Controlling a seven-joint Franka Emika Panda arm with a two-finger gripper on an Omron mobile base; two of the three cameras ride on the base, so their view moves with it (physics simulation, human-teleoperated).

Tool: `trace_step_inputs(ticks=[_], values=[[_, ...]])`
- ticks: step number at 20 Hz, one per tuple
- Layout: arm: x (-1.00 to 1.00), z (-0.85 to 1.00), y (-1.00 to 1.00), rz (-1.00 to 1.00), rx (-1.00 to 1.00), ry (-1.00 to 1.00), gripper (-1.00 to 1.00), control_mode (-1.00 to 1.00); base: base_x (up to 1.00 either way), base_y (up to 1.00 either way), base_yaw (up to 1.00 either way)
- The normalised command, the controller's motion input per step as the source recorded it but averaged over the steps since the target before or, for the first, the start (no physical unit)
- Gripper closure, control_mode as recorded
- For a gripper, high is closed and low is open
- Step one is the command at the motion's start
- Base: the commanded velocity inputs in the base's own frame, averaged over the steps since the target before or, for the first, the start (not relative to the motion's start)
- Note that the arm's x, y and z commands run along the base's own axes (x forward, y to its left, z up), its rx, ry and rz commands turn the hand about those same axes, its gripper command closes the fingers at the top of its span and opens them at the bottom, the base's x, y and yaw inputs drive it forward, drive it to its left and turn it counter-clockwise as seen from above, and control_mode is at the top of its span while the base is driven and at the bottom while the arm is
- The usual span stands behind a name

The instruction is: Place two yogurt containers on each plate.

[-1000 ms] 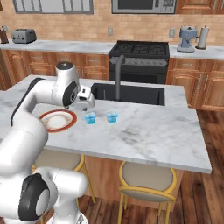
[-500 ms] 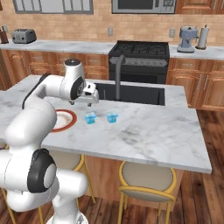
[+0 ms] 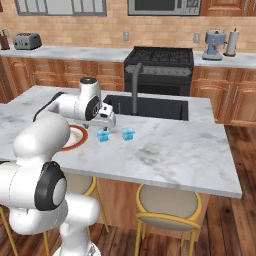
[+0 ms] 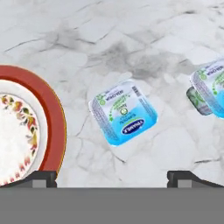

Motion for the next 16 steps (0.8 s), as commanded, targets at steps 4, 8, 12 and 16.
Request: trace_step_inputs(ticks=[4, 8, 12, 16], values=[[0.27, -0.39, 0.00, -0.05, 0.00, 0.07, -1.00, -1.00, 0.00, 0.00, 0.00], [0.57, -0.02, 0.04, -0.08, 0.00, 0.00, -1.00, -1.00, 0.00, 0.00, 0.00], [0.45, 0.01, 0.02, -0.03, 0.00, 0.04, -1.00, -1.00, 0.00, 0.00, 0.00], [0.01, -0.02, -0.10, 0.00, 0.00, 0.01, -1.00, -1.00, 0.00, 0.00, 0.00]])
